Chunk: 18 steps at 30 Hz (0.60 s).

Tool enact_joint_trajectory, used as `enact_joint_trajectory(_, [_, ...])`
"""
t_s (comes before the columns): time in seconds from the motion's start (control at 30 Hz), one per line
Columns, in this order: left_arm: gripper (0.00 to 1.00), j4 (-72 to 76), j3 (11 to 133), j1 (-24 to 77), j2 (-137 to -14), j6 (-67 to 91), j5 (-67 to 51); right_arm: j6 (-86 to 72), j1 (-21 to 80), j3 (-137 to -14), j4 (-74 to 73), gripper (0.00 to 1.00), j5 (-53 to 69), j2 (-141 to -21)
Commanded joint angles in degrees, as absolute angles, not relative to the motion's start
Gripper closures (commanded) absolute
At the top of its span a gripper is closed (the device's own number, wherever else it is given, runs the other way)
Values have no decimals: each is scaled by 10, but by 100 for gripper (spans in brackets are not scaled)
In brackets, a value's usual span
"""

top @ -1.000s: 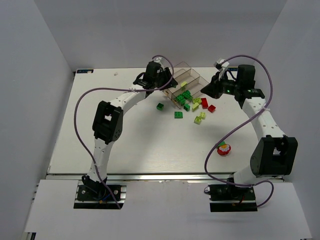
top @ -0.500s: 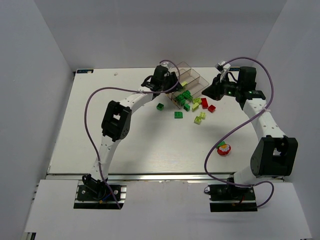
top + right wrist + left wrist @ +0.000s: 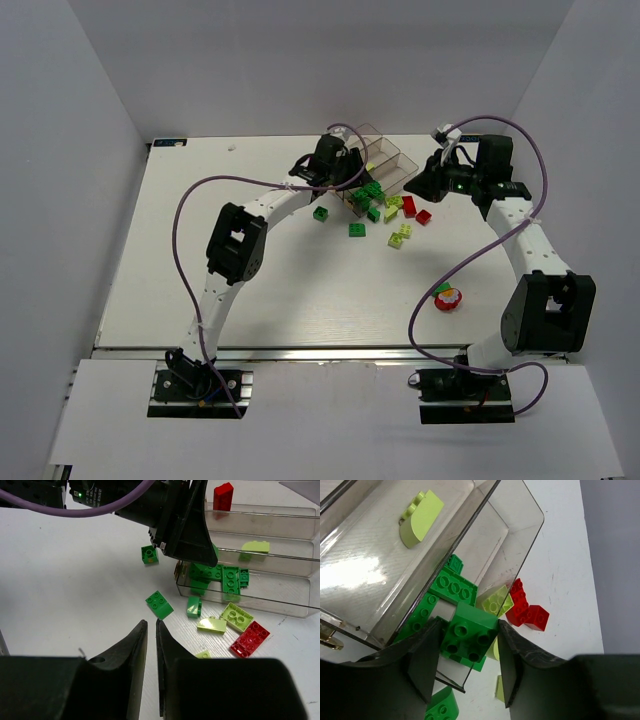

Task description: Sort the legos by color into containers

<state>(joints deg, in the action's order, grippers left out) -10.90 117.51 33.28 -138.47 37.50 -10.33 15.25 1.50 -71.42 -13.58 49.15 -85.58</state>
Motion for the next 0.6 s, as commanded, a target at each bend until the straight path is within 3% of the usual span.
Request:
enact_joint_trajectory(0.0, [41, -118, 1196, 334, -1374, 368, -88, 157, 11, -713, -136, 82, 501, -851])
enact_joint_trajectory(0.1, [40, -118, 1200, 334, -1374, 367, -86, 163, 10, -713, -141, 82, 500, -850])
enact_joint_trajectory(0.17, [33, -117, 1204, 334, -1373, 367, -85, 167, 10, -714, -145, 81, 499, -851])
enact_joint_trajectory(0.33, [32, -117, 1218, 334, -1368, 367, -87, 181, 10, -719, -162, 79, 499, -851])
enact_joint_trajectory(0.37, [32, -111, 1218, 334, -1362, 370, -85, 188, 10, -722, -169, 77, 502, -851])
enact_joint_trajectory(0.43, [34, -105, 1218, 334, -1337, 370, -84, 235, 10, -734, -196, 62, 512, -852])
enact_joint_trajectory(0.5, [49, -107, 1210, 334, -1311, 358, -73, 290, 10, -747, -260, 46, 539, -857])
enact_joint_trajectory(0.57, [65, -116, 1189, 332, -1258, 339, -64, 413, 10, -777, -333, 38, 561, -870])
